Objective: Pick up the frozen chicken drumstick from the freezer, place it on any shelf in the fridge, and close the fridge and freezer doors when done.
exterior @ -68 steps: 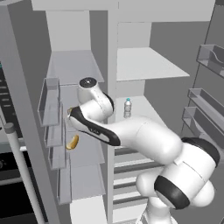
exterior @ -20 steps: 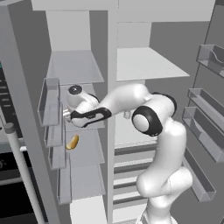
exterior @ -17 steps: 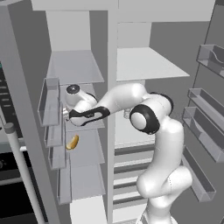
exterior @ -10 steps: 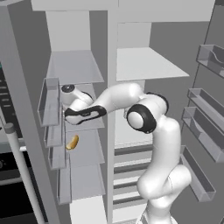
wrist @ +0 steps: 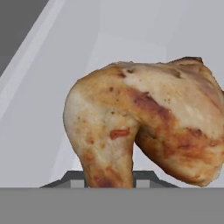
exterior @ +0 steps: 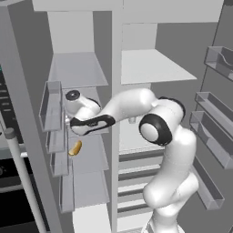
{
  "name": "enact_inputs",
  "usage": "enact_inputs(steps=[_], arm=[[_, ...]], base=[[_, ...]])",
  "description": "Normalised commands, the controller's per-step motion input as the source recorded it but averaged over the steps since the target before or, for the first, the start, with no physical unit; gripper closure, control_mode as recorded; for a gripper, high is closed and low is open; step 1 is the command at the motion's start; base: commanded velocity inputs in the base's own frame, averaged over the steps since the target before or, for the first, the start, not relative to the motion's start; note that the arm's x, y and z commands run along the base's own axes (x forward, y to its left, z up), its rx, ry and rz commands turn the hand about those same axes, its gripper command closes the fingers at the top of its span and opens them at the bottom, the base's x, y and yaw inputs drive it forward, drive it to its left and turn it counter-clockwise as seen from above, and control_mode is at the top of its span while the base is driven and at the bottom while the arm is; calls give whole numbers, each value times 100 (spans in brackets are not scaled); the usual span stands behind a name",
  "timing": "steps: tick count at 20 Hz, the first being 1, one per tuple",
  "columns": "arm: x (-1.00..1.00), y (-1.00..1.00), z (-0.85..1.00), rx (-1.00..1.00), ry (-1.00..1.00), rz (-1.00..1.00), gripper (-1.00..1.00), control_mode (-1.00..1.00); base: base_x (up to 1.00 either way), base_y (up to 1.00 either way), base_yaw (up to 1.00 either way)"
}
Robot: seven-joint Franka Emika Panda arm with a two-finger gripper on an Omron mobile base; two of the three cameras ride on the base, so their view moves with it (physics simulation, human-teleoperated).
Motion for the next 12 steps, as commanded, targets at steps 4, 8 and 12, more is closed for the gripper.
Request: enact_inputs(steps=[4, 8, 12], arm=[[-97, -12, 47, 4, -18, -5, 100, -100], [-65, 0, 94, 0, -5, -3, 100, -100], [-73, -2, 82, 0, 0, 0, 100, -100]], base=[[0, 0, 0], [0, 0, 0], [0, 0, 0]])
